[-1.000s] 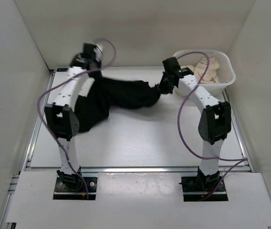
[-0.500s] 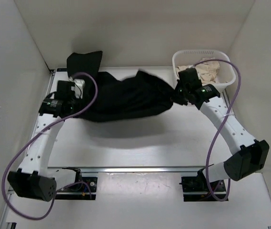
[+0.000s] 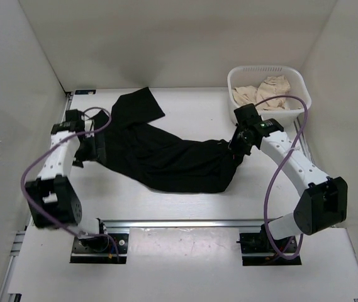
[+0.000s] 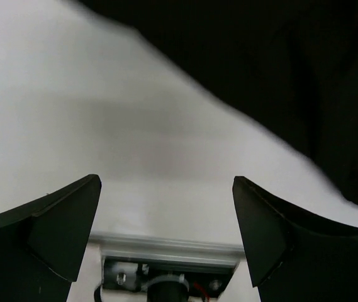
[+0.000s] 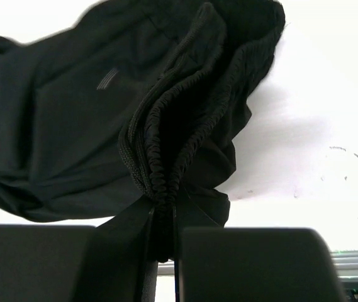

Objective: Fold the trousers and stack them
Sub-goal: Flatten the trousers out

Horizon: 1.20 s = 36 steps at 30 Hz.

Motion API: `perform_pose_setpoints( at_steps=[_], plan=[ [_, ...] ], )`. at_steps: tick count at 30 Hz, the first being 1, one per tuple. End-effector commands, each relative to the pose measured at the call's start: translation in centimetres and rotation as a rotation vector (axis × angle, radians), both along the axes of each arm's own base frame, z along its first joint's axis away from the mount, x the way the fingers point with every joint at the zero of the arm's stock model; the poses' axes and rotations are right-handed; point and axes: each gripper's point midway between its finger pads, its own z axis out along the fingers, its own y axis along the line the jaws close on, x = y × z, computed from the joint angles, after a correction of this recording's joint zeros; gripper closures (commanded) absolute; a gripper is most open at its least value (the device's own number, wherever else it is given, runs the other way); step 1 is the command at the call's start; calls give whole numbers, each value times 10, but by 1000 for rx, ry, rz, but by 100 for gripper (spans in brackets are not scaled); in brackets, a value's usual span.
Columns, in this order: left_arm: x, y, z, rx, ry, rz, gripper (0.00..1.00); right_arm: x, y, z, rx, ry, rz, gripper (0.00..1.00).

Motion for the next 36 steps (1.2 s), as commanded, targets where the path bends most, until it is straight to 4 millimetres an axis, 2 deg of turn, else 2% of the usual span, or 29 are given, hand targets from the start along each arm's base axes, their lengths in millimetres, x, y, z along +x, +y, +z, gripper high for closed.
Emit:
perform_pose_setpoints(
  at_steps=[1, 2, 3, 4, 5, 6, 7, 8, 9, 10, 11, 12, 13, 14, 15, 16, 17, 18, 19, 20, 23, 27, 29, 32, 34, 36],
  plan=[
    [82, -22, 37, -98, -215, -83, 3, -7, -9, -4, -7, 6, -15, 100],
    [95, -26, 38, -98, -225, -99, 3, -10, -10, -9, -11, 17, -15, 100],
    [110, -32, 24, -111, -202, -117, 3, -13, -11, -13, -13, 31, -23, 100],
    [129, -41, 32, -109, -236, -145, 3, -16, -12, -21, -19, 46, -23, 100],
    [140, -40, 29, -109, -241, -146, 3, -17, -12, -25, -20, 48, -23, 100],
    [156, -44, 10, -105, -222, -156, 3, -20, -13, -29, -21, 60, -31, 100],
    [176, -41, 18, -88, -263, -153, 2, -23, -14, -35, -25, 71, -31, 100],
    [190, -39, -4, -81, -227, -147, 2, -25, -15, -38, -29, 79, -31, 100],
    [205, -35, -6, -62, -246, -140, 2, -25, -15, -38, -29, 79, -31, 100],
    [229, -26, 7, -18, -300, -124, 2, -26, -16, -42, -31, 84, -32, 100],
    [241, -17, 3, 6, -311, -104, 2, -28, -18, -45, -43, 88, -36, 100],
    [255, -6, -19, 54, -289, -80, 2, -26, -21, -49, -48, 101, -47, 100],
    [274, 5, -8, 86, -333, -56, 2, -28, -22, -49, -52, 110, -47, 100],
    [285, 10, -29, 108, -314, -45, 2, -28, -25, -52, -59, 118, -46, 100],
    [293, 15, -32, 129, -321, -34, 2, -28, -25, -54, -63, 126, -46, 100],
    [310, 30, -19, 178, -369, 2, 3, -25, -24, -51, -62, 114, -38, 100],
    [318, 33, -20, 193, -385, 11, 3, -26, -28, -54, -68, 131, -48, 100],
    [322, 41, -34, 203, -368, 24, 5, -23, -28, -53, -72, 130, -40, 100],
    [328, 49, -32, 207, -388, 38, 7, -21, -26, -50, -68, 120, -40, 100],
    [335, 46, -27, 191, -411, 29, 9, -21, -27, -53, -72, 131, -40, 100],
    [346, 57, -26, 191, -455, 47, 15, -18, -27, -53, -68, 134, -37, 100],
    [357, 56, -34, 178, -482, 39, 21, -18, -27, -59, -76, 155, -37, 100],
    [360, 56, -47, 177, -473, 38, 24, -17, -25, -59, -72, 158, -25, 100],
    [360, 57, -63, 182, -449, 42, 41, -17, -25, -60, -76, 168, -25, 100],
    [354, 57, -73, 180, -423, 40, 57, -16, -28, -58, -76, 171, -35, 100],
    [345, 53, -92, 134, -381, 22, 57, -14, -34, -58, -86, 168, -43, 100]
  ],
)
